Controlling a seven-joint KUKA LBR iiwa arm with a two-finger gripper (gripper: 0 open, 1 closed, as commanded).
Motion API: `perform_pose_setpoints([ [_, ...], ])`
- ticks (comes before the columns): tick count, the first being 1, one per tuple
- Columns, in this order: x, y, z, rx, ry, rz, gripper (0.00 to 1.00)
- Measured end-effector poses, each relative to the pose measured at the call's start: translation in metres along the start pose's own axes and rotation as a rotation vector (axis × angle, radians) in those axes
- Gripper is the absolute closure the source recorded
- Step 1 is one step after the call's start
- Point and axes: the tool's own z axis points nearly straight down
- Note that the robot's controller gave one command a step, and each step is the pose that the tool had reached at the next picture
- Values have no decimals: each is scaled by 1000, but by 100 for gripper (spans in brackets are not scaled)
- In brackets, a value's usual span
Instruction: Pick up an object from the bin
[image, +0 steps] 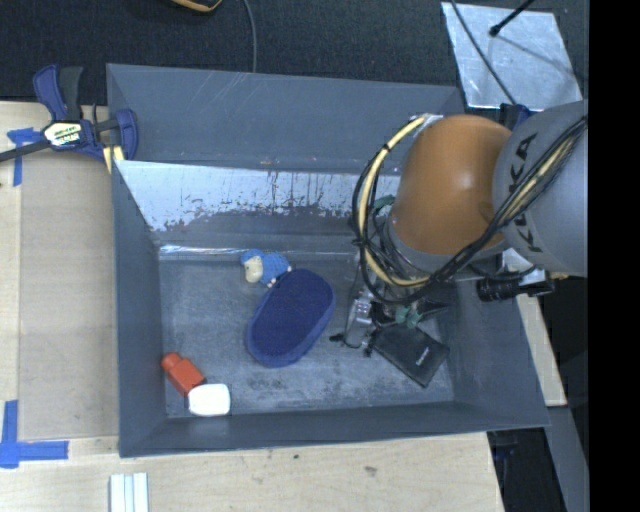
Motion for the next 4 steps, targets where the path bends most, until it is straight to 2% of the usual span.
perform_pose_setpoints([
  [1, -99, -37, 86, 2, -2, 94, 0],
  [2, -108, -123, 119, -5, 10, 27, 0],
  [4, -111, -138, 119, -16, 7, -93, 0],
])
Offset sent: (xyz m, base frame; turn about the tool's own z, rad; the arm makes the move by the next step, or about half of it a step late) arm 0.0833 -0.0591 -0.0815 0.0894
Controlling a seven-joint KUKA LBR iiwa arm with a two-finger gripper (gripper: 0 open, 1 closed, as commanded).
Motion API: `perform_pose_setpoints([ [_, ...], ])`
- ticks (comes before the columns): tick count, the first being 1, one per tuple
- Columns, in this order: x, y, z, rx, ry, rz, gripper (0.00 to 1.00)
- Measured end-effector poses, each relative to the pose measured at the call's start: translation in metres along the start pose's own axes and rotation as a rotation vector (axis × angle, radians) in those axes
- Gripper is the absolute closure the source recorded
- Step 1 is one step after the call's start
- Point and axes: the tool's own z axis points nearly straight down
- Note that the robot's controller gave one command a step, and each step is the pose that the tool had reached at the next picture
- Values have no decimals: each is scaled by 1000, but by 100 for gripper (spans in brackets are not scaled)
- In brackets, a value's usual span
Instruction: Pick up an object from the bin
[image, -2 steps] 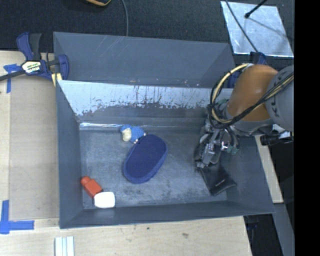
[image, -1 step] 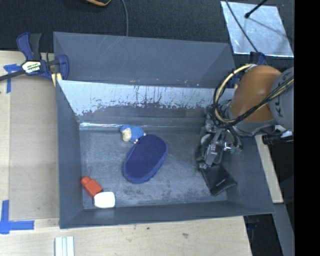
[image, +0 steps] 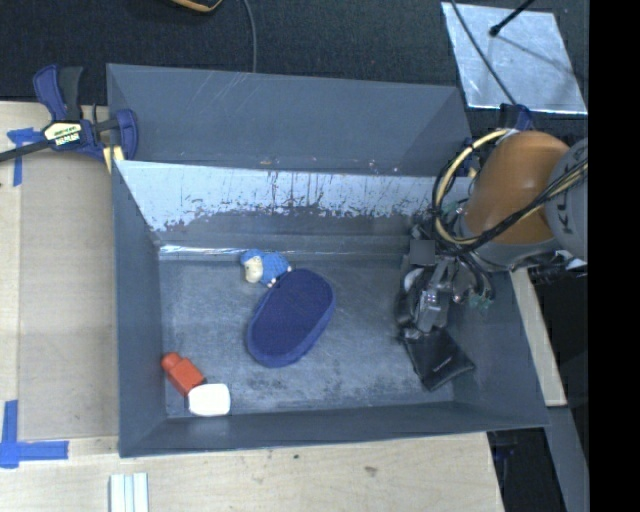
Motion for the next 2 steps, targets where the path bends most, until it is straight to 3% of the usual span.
perform_pose_setpoints([
  [1, 7, 0, -37, 17, -2, -259, 0],
  [2, -20, -18, -5, -7, 44, -368, 0],
])
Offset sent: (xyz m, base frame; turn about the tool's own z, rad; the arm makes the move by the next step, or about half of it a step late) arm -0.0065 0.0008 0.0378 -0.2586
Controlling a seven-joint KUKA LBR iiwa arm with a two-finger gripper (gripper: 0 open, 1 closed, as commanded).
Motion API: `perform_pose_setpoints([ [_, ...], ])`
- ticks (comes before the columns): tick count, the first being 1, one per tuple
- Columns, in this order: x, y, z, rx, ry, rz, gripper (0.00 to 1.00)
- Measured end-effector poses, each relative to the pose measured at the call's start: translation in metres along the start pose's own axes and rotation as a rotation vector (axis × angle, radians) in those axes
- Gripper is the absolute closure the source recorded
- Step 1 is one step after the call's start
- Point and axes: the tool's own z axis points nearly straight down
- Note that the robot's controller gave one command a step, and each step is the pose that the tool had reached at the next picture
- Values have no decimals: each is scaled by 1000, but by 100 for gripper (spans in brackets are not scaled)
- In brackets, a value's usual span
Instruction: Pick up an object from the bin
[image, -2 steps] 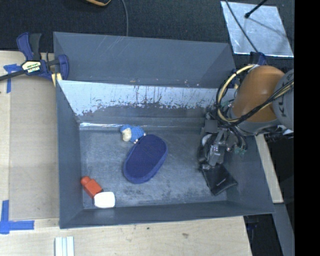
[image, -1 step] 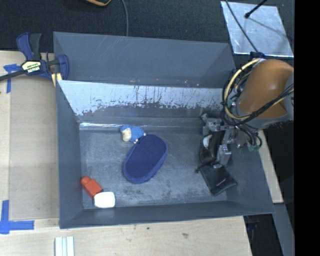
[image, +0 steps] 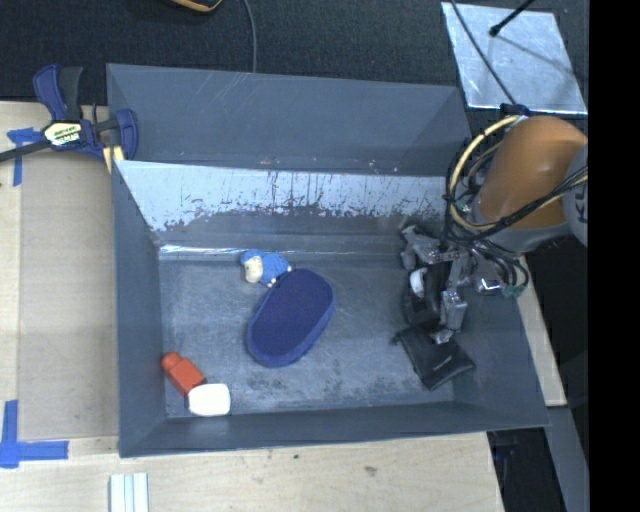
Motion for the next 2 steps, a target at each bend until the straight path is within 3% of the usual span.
perform_pose_setpoints([
  [1, 0, 0, 0, 2, -1, 0, 100],
  [2, 10, 17, -164, 33, -44, -13, 100],
])
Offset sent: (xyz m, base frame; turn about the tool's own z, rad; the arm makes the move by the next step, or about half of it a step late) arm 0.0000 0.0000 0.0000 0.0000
